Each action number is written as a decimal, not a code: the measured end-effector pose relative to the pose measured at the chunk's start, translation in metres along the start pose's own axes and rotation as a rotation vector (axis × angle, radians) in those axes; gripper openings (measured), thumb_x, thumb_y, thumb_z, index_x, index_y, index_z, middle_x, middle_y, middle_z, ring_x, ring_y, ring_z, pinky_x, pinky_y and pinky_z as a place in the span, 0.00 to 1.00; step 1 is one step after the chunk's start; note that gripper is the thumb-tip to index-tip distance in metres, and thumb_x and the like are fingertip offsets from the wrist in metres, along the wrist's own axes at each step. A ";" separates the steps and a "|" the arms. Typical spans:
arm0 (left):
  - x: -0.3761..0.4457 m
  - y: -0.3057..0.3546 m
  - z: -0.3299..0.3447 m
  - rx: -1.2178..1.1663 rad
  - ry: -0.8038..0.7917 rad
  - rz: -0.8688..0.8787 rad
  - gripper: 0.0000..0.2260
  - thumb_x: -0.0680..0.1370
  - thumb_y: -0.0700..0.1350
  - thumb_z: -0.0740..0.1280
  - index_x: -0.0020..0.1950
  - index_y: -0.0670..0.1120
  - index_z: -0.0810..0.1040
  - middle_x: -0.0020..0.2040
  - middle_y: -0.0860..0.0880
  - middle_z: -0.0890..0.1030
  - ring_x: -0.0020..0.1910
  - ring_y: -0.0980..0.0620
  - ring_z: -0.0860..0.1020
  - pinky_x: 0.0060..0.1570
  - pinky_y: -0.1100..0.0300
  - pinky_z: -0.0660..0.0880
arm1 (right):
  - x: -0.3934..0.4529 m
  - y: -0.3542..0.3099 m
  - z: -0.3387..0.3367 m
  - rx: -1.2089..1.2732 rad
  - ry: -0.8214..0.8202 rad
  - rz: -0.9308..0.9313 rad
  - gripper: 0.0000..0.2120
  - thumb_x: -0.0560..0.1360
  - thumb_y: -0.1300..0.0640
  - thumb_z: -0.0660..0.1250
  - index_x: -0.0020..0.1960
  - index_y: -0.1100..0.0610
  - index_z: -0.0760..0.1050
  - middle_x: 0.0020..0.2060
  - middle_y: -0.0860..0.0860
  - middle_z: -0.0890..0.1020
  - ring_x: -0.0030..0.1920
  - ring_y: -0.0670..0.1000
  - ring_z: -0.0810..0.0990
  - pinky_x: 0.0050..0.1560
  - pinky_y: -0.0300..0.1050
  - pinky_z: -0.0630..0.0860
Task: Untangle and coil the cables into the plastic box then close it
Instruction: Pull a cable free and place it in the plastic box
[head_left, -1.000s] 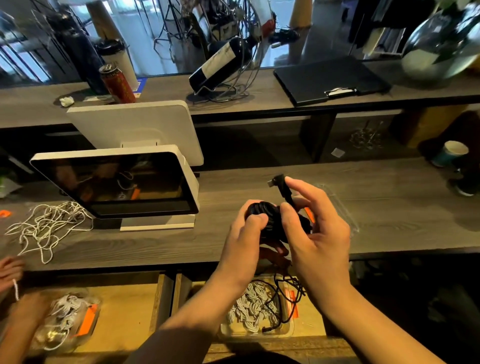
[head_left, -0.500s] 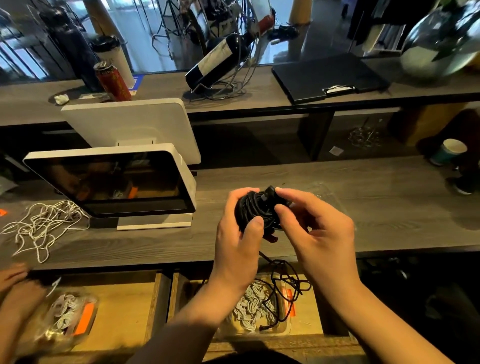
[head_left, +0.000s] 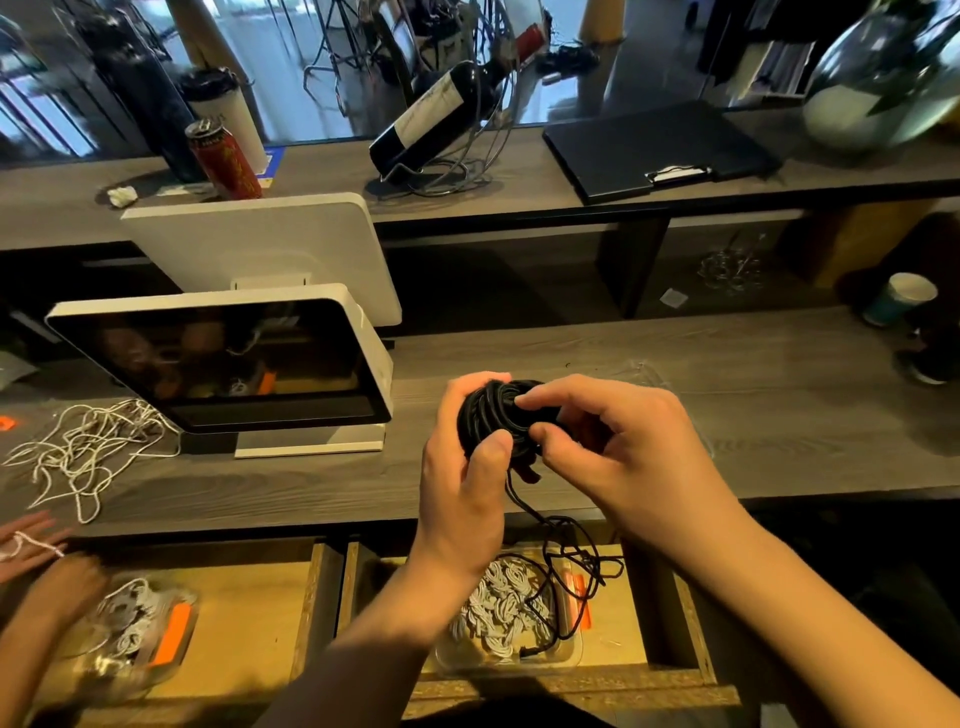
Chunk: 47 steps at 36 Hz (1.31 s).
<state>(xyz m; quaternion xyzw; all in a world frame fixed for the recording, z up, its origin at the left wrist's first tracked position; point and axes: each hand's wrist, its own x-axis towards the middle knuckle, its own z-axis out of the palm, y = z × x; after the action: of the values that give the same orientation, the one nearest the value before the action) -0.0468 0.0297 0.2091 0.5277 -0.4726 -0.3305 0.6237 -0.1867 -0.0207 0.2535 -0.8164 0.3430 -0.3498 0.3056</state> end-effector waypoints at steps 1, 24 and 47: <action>-0.001 0.000 0.000 -0.010 0.004 -0.004 0.18 0.74 0.55 0.59 0.60 0.50 0.73 0.51 0.53 0.79 0.50 0.54 0.78 0.45 0.62 0.77 | 0.001 -0.002 -0.001 -0.021 -0.015 -0.014 0.13 0.73 0.55 0.68 0.57 0.52 0.83 0.38 0.38 0.80 0.39 0.43 0.80 0.38 0.31 0.74; -0.003 -0.026 -0.025 -0.018 -0.373 -0.272 0.17 0.73 0.56 0.60 0.57 0.50 0.74 0.43 0.46 0.78 0.36 0.51 0.78 0.30 0.57 0.74 | 0.035 0.015 -0.028 -0.045 -0.745 0.094 0.12 0.78 0.56 0.69 0.61 0.50 0.78 0.39 0.46 0.81 0.38 0.41 0.79 0.39 0.35 0.74; 0.013 -0.013 -0.057 0.319 -0.354 -0.024 0.19 0.75 0.69 0.60 0.59 0.59 0.68 0.46 0.51 0.75 0.38 0.47 0.75 0.33 0.55 0.72 | 0.069 -0.009 -0.001 -0.134 -0.758 0.076 0.07 0.78 0.56 0.69 0.51 0.44 0.76 0.42 0.44 0.80 0.41 0.39 0.80 0.44 0.35 0.79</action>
<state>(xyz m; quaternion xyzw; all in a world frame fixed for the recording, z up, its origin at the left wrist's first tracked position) 0.0121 0.0351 0.1999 0.5587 -0.6147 -0.3464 0.4359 -0.1489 -0.0694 0.2855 -0.8927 0.2577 0.0118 0.3695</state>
